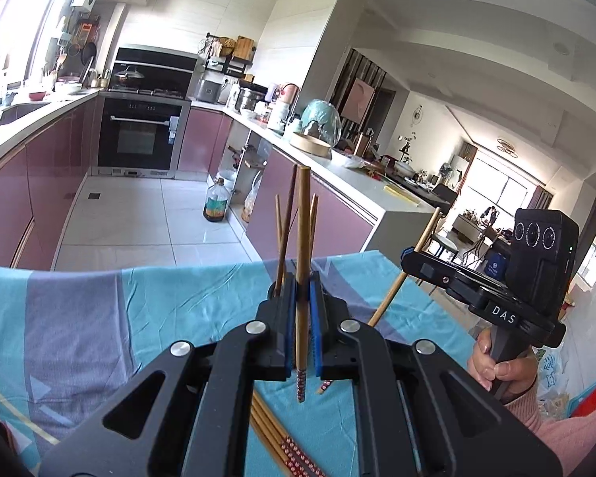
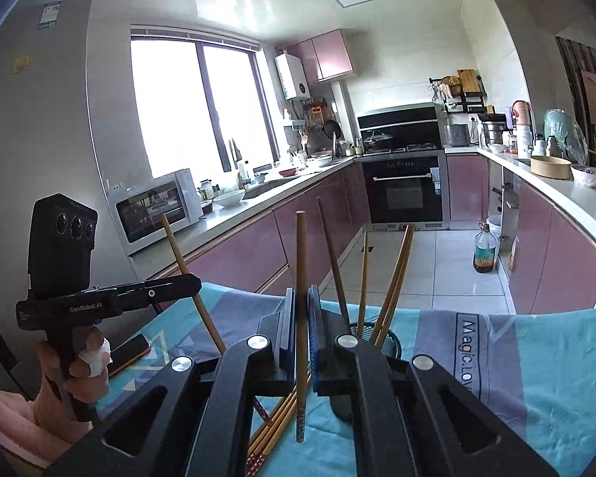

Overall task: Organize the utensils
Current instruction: 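Lift both held chopsticks upright and carry them above the black mesh cup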

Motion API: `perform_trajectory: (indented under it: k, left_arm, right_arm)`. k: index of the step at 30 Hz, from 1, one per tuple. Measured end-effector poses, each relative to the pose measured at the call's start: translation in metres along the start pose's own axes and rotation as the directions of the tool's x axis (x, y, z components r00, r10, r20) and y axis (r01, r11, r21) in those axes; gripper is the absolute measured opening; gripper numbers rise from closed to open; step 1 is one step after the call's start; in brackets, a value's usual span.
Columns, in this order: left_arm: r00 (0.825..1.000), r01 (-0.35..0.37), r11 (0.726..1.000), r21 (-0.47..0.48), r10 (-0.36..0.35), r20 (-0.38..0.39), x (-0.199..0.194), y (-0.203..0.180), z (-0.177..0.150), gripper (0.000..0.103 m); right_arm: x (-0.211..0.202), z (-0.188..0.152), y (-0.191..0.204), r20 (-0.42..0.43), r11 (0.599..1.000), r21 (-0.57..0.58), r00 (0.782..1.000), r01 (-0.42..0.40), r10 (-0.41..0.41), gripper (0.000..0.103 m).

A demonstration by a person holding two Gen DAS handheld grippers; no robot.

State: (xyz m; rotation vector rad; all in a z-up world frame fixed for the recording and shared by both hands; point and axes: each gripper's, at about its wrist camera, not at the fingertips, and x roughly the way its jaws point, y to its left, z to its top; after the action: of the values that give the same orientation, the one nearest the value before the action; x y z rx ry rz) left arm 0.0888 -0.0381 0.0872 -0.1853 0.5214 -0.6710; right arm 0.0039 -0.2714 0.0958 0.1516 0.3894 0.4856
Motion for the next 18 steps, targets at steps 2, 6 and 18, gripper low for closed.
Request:
perform_trajectory:
  k: [2,6,18]
  left_arm:
    - [1.0,0.0,1.0,0.009,0.0,0.01,0.003,-0.004,0.008,0.007]
    - [0.999,-0.002,1.0,0.02,0.001,0.034,0.007,-0.01,0.022,0.007]
    - [0.996,-0.009,0.999,0.052,0.004,0.084,0.026,-0.029,0.058,0.007]
  right_arm:
    - [-0.002,0.007,-0.003,0.015,1.0,-0.005,1.0,0.008,-0.008,0.005]
    - [-0.004,0.019,-0.008,0.044,0.999,-0.018,0.999,0.031,-0.03,0.005]
    - [0.003,0.045,-0.027,0.105,0.997,-0.023,0.992,0.069,-0.067,0.005]
